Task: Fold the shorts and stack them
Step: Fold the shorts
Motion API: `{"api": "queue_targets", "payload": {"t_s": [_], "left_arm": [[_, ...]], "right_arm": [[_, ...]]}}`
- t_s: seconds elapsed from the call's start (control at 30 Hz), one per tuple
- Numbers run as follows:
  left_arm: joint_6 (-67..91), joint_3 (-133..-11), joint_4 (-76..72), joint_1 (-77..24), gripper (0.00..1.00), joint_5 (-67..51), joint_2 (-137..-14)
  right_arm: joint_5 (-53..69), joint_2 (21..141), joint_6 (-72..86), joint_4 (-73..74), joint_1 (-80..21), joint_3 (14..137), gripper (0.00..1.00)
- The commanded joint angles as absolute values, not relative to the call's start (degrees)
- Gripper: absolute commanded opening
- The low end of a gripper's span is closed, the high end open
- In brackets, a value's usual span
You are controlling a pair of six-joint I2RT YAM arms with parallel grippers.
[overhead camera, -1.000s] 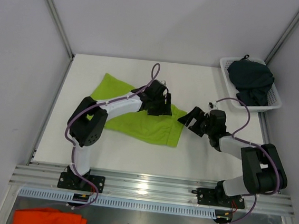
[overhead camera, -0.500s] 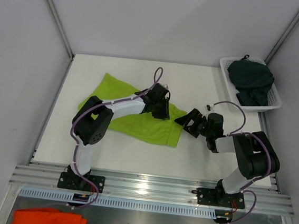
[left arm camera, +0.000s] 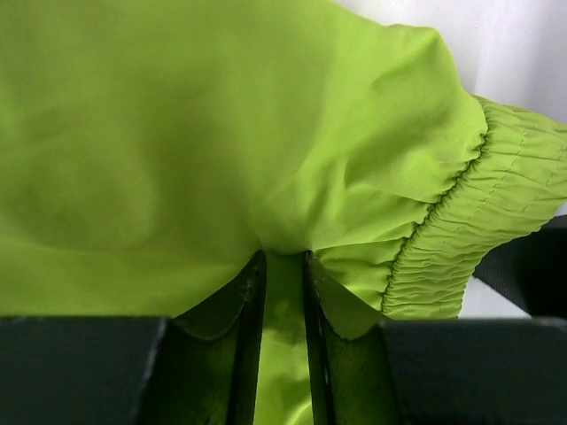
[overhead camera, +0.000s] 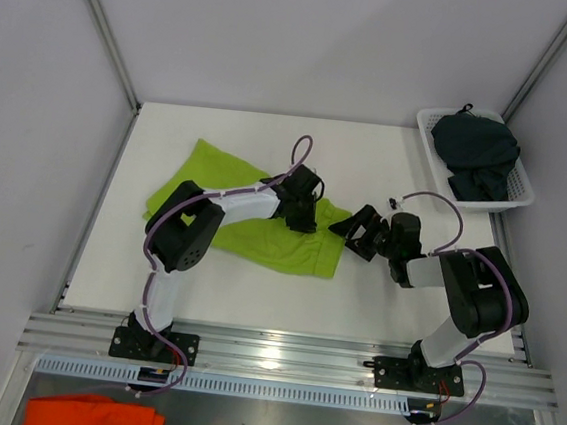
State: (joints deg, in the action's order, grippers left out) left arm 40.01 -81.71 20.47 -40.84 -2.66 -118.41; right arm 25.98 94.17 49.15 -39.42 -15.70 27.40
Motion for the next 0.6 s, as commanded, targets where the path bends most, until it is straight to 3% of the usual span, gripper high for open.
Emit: {"api": "queue_targets", "payload": {"t_s": [0.0,0.37,0.57], "left_arm": [[39.55,-80.95,20.75,-41.92,0.26,-1.41,-120.50],[39.46,-78.58,17.49,-42.63,0.22,-0.53,-120.76],[40.08,-77.17,15.38,-42.89,0.21,-1.58,-120.06]], "right_arm": [[27.33,93.87,50.89,-32.44,-17.05,25.67,0.96],[30.85,97.64,54.84,-39.54,-18.10,22.94,0.94],[27.87,99.31,56.60,-42.89,-19.07,21.88,0.81]]}}
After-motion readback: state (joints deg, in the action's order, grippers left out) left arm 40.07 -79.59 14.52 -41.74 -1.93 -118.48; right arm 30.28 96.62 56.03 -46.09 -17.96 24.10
